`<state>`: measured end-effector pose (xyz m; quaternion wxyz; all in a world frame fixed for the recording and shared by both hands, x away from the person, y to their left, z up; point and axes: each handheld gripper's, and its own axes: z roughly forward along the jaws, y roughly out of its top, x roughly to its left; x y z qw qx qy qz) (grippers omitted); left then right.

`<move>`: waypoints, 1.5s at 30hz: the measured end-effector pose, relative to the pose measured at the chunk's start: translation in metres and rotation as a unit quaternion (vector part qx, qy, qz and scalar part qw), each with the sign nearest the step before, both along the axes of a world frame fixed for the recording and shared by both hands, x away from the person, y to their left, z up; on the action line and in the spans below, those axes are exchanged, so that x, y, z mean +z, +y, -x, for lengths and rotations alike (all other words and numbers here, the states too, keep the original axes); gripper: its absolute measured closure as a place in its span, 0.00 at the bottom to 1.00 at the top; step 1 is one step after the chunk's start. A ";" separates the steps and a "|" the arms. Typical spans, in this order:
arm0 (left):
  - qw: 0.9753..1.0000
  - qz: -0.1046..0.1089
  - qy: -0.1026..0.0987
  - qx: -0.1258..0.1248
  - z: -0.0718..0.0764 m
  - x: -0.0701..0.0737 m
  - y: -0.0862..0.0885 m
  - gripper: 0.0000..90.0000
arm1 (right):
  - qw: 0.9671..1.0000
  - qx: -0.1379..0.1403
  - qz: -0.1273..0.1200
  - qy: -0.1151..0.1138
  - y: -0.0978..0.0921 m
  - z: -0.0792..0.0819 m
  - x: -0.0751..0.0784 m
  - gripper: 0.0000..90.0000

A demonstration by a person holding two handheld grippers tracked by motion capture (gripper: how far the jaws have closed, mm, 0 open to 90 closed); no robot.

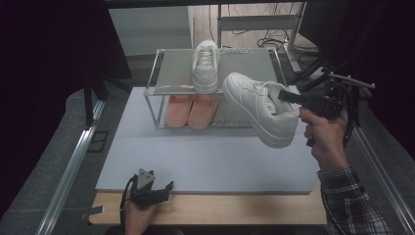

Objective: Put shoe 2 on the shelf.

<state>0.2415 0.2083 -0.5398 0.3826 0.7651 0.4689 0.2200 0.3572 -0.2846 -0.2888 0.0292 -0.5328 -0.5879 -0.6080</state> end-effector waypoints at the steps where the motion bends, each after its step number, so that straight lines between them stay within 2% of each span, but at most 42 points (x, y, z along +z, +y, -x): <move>1: 1.000 0.000 0.000 0.000 0.000 0.000 0.000 0.15 | 1.000 -0.005 0.002 -0.001 0.001 -0.004 0.001 0.93; 19: 1.000 0.000 0.000 0.000 0.000 0.000 0.000 0.15 | 0.998 -0.066 0.014 0.005 0.023 -0.055 0.001 0.93; 29: 1.000 0.000 0.000 0.000 0.000 0.000 0.000 0.15 | 0.995 -0.101 0.021 0.004 0.033 -0.080 -0.006 0.93; 43: 1.000 0.000 0.000 0.000 0.000 0.000 0.000 0.15 | 0.992 -0.123 0.027 0.009 0.059 -0.109 -0.014 0.92; 45: 1.000 0.001 -0.001 0.000 0.000 0.000 0.000 0.15 | 0.992 -0.121 0.021 0.006 0.062 -0.111 -0.016 0.90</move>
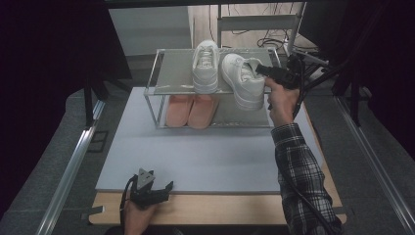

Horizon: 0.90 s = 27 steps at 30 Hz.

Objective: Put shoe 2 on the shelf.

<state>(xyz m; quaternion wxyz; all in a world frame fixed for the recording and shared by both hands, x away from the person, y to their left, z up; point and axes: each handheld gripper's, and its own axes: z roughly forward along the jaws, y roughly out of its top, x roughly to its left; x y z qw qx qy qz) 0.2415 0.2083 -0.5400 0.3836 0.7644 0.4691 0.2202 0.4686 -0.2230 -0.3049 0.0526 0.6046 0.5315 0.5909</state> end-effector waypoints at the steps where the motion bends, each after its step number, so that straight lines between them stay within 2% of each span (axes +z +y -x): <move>1: 1.000 -0.001 0.001 0.000 0.000 0.000 0.000 0.15 | 1.000 0.002 -0.001 -0.002 0.001 0.000 0.000 0.89; 5: 1.000 0.000 0.000 0.000 0.000 0.000 0.000 0.15 | 1.000 0.013 0.002 -0.011 0.002 0.000 0.000 0.81; 7: 1.000 -0.001 0.000 0.000 0.000 0.000 0.000 0.15 | 1.000 0.024 -0.004 -0.018 0.001 0.000 -0.001 0.73; 10: 1.000 -0.001 0.000 0.000 0.000 0.000 0.000 0.15 | 0.999 0.032 -0.002 -0.018 0.000 0.000 0.001 0.67; 11: 1.000 0.000 0.000 0.000 0.000 0.000 0.000 0.15 | 0.999 0.036 0.004 -0.019 0.000 0.000 0.002 0.66; 15: 1.000 -0.001 0.000 0.000 0.000 0.000 0.000 0.15 | 0.999 0.034 -0.003 -0.028 -0.004 0.003 0.004 0.64; 21: 1.000 -0.001 0.000 0.000 0.000 0.000 0.000 0.15 | 0.999 0.037 -0.005 -0.028 -0.012 0.008 0.006 0.63; 27: 1.000 -0.001 0.000 0.000 0.000 0.000 0.000 0.15 | 0.999 0.039 0.007 -0.035 -0.024 0.019 0.008 0.65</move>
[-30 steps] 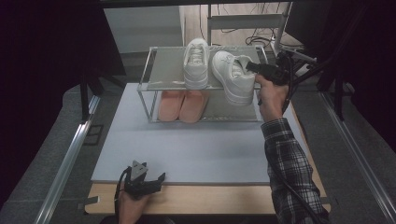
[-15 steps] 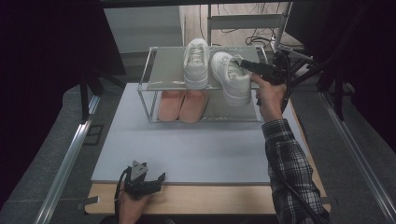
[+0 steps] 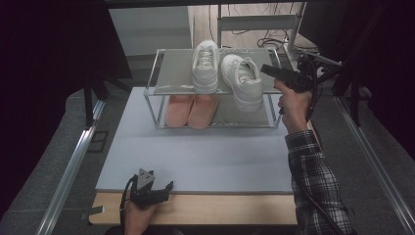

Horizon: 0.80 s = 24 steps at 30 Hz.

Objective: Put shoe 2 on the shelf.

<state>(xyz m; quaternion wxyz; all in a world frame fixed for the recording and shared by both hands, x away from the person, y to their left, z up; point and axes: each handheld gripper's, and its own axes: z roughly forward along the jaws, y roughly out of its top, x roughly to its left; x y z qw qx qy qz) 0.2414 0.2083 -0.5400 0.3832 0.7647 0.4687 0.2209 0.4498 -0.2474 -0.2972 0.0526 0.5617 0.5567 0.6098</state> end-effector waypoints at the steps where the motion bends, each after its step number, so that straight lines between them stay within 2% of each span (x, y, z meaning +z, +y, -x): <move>1: 1.000 0.000 0.000 0.000 0.000 0.000 0.000 0.15 | 1.000 0.003 0.003 -0.001 -0.002 0.002 0.000 0.66; 5: 1.000 0.000 0.000 0.000 0.000 0.000 0.000 0.15 | 1.000 0.007 0.015 -0.009 -0.009 0.012 0.001 0.67; 10: 1.000 0.000 0.000 0.000 0.000 0.000 0.000 0.15 | 0.999 0.021 0.014 -0.024 -0.014 0.027 -0.001 0.70; 14: 1.000 0.000 0.000 0.000 0.000 0.000 0.000 0.15 | 0.999 0.031 0.025 -0.029 -0.014 0.039 -0.003 0.72; 22: 1.000 0.000 -0.001 0.000 0.000 0.000 0.000 0.15 | 0.996 0.064 0.045 -0.045 -0.014 0.068 -0.016 0.97; 24: 1.000 0.000 -0.001 0.000 0.000 0.000 0.000 0.15 | 0.995 0.068 0.047 -0.047 -0.014 0.071 -0.019 0.99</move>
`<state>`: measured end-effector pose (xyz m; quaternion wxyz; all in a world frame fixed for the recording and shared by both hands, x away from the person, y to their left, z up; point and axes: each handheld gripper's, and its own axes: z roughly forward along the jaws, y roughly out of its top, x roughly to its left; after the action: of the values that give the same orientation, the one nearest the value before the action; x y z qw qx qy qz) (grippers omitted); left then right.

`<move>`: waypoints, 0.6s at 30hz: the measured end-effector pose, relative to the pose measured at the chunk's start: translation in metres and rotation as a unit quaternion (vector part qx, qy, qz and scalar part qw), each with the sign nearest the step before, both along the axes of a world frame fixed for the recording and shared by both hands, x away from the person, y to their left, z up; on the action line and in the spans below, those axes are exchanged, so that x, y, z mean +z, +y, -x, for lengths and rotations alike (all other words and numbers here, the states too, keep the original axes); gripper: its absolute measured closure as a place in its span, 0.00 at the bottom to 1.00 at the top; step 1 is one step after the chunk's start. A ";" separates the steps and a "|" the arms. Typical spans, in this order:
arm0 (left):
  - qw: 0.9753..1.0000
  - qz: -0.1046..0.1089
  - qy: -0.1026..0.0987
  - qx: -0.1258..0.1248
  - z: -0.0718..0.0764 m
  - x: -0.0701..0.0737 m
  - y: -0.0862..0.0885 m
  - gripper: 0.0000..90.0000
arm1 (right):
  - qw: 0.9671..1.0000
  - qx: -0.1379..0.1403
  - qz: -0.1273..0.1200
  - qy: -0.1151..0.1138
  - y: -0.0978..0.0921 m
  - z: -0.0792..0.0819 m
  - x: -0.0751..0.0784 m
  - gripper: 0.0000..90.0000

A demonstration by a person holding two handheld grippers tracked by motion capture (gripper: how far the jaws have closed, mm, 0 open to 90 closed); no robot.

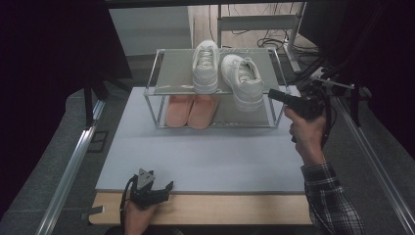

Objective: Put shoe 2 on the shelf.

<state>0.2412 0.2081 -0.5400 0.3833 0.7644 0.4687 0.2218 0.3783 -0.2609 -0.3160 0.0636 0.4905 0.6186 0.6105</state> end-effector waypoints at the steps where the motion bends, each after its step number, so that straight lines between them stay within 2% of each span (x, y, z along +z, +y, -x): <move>1: 1.000 0.000 0.000 0.000 0.000 0.000 0.000 0.15 | 1.000 0.005 0.004 0.002 0.001 0.004 -0.003 0.99; 3: 1.000 0.000 0.000 0.000 0.000 0.000 0.000 0.15 | 1.000 0.012 0.015 0.002 0.003 0.009 -0.010 0.99; 5: 1.000 0.000 0.000 0.000 0.000 0.000 0.000 0.15 | 0.999 0.014 0.040 0.000 0.008 0.012 -0.016 0.99; 11: 1.000 0.000 0.000 0.000 0.000 0.000 0.000 0.15 | 0.999 0.024 0.048 0.010 0.016 0.010 -0.030 0.99; 18: 1.000 -0.001 0.001 0.000 0.000 0.000 0.000 0.15 | 0.999 0.022 0.044 0.015 0.019 0.004 -0.035 1.00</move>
<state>0.2411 0.2082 -0.5400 0.3821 0.7652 0.4683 0.2217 0.3740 -0.2415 -0.3505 0.0620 0.4827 0.6561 0.5767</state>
